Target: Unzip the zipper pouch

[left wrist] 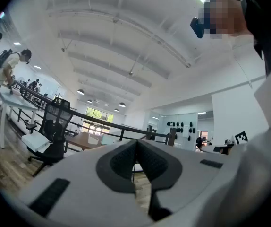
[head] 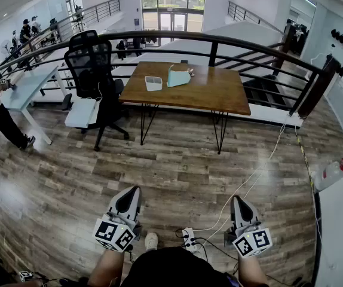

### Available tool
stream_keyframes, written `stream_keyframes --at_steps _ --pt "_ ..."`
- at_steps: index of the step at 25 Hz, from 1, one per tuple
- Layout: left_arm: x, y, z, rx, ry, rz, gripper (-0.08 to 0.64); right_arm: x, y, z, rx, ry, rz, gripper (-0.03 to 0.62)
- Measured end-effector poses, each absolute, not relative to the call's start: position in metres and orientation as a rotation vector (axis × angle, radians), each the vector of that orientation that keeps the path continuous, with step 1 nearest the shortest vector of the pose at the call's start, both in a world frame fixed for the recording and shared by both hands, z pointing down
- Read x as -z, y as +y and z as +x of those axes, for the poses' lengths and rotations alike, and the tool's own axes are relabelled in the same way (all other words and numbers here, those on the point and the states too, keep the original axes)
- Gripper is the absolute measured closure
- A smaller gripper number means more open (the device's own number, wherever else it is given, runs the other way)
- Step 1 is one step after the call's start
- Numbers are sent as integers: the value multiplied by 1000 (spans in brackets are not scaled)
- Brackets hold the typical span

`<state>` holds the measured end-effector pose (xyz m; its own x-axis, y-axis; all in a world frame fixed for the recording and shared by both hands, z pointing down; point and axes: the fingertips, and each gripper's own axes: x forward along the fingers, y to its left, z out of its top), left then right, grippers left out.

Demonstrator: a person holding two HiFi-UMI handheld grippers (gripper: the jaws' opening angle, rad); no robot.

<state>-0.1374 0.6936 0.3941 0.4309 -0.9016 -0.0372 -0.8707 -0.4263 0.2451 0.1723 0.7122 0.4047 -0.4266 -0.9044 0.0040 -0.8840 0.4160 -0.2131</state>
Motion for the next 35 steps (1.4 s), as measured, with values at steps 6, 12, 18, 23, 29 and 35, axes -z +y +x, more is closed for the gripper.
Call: stream_keyframes --at_steps 6,12,18,23,29,35 --pt "-394 694 -135 259 -1561 2489 546 -403 712 178 261 2533 -1617 600" --pt "-389 693 -128 280 -1562 2487 546 -399 714 186 254 2529 -1614 600" --pt "-388 700 -114 261 -1560 2502 546 -402 719 196 255 2523 -1609 600" --pt "-387 708 -104 261 -1568 2485 545 -400 726 205 253 2524 -1559 598" --pt "-379 720 -93 287 -1630 2462 536 -389 734 221 208 2522 -1521 528" --pt "-382 733 -69 278 -1662 2431 363 -381 744 233 171 2546 -1454 354"
